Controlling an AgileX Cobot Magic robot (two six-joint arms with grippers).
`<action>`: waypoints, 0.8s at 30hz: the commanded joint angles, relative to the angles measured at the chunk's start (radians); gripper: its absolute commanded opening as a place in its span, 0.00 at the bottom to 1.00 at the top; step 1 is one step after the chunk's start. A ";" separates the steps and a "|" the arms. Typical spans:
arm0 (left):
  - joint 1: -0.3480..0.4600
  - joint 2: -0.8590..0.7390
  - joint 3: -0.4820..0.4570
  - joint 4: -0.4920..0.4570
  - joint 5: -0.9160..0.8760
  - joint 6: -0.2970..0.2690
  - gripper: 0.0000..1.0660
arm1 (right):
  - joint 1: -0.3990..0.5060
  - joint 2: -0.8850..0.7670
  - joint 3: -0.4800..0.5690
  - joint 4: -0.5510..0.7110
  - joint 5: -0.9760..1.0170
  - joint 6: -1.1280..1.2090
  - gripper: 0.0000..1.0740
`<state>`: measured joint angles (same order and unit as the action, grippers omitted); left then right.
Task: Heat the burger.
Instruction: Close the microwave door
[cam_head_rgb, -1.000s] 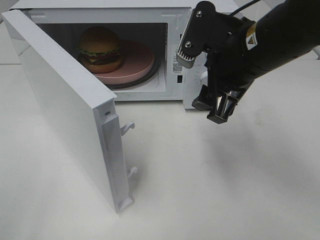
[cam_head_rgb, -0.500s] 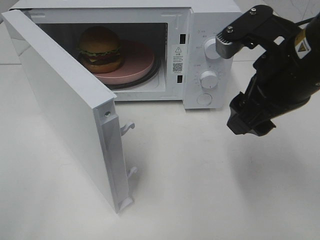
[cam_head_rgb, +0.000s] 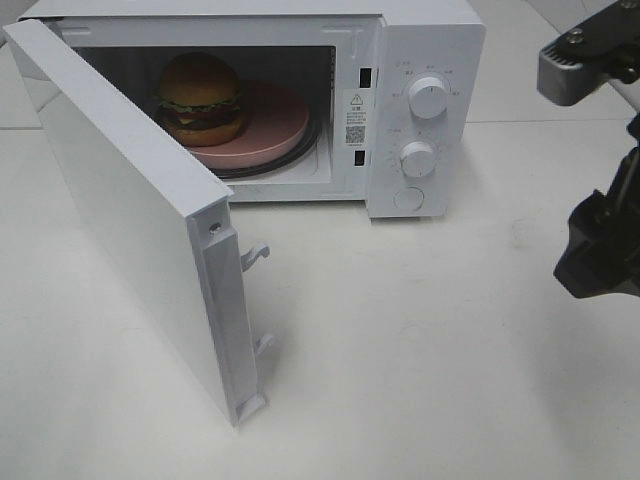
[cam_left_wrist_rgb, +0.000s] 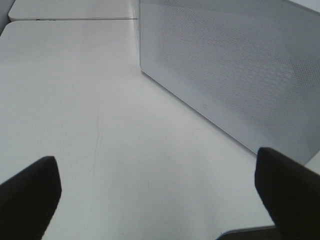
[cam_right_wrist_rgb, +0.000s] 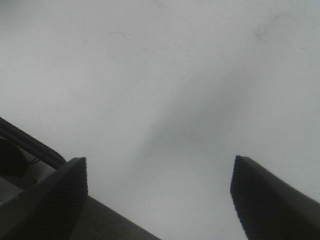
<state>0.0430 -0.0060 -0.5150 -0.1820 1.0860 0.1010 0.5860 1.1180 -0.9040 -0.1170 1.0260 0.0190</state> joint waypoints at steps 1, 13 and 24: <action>0.003 -0.015 0.001 -0.006 -0.013 -0.001 0.92 | -0.004 -0.058 0.004 -0.004 0.039 0.015 0.71; 0.003 -0.015 0.001 -0.006 -0.013 -0.001 0.92 | -0.004 -0.373 0.131 -0.004 0.091 0.031 0.71; 0.003 -0.015 0.001 -0.006 -0.013 -0.001 0.92 | -0.195 -0.596 0.284 -0.004 0.075 0.045 0.71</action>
<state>0.0430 -0.0060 -0.5150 -0.1820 1.0860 0.1010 0.4430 0.5740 -0.6480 -0.1130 1.1130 0.0640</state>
